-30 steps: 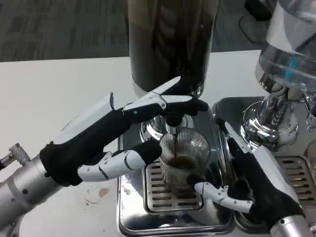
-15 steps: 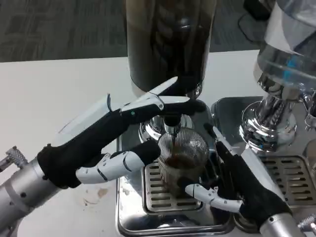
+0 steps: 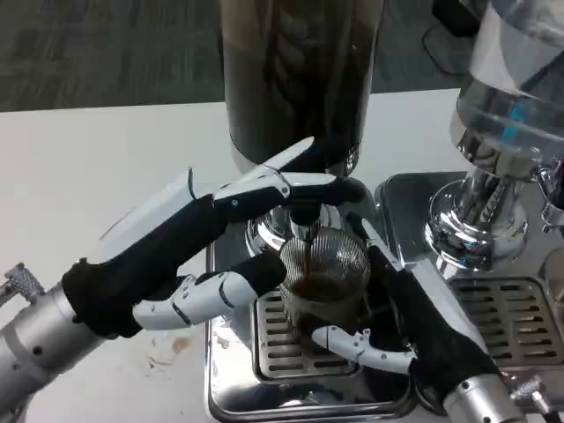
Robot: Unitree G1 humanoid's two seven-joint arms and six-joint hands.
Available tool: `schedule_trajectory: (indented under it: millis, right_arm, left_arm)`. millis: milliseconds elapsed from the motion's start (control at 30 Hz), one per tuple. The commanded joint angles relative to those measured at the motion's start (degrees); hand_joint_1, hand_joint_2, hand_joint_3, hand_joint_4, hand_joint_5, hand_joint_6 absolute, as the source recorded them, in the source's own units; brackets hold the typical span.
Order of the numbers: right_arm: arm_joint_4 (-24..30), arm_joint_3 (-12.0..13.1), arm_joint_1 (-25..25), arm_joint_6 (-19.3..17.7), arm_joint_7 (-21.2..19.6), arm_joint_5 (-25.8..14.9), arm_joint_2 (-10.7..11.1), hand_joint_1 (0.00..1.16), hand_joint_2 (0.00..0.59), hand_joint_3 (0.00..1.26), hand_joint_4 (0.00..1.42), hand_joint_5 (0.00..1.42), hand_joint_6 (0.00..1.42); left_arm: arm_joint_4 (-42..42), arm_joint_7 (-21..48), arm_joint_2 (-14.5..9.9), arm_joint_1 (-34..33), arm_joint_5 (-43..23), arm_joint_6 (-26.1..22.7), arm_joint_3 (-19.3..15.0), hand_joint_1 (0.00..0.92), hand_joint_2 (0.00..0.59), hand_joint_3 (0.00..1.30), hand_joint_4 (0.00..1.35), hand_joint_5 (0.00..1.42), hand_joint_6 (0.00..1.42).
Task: Grasp the cup under the faucet to collect the drink, then remove the cup.
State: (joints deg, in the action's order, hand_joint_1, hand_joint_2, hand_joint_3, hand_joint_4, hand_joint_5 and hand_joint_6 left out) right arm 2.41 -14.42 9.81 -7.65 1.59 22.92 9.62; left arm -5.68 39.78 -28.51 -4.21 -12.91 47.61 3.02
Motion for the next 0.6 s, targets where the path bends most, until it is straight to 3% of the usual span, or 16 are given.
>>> schedule_trajectory:
  millis: [33, 267, 600]
  right_arm:
    - [-0.9, 0.1, -0.3, -2.0, -0.8, -0.8, -0.1, 0.68, 0.14, 0.0, 0.0, 0.0, 0.11]
    - [-3.1, -0.1, -1.9, -3.3, -0.8, -1.4, -0.2, 0.69, 0.136, 0.0, 0.0, 0.0, 0.15]
    - [-4.9, 0.1, -2.5, -5.2, -0.8, -2.5, 0.1, 0.69, 0.14, 0.0, 0.0, 0.0, 0.18]
  left_arm:
    - [0.3, -1.4, -0.8, 2.1, 2.5, -0.5, -1.7, 0.0, 0.259, 0.26, 0.02, 0.28, 0.19]
    - [1.2, -8.8, 1.3, 4.6, 6.8, 1.5, -7.1, 0.0, 0.239, 0.19, 0.0, 0.16, 0.02]
    - [0.9, -16.4, 3.0, 8.3, 10.8, 2.2, -12.7, 0.0, 0.235, 0.12, 0.0, 0.06, 0.0]
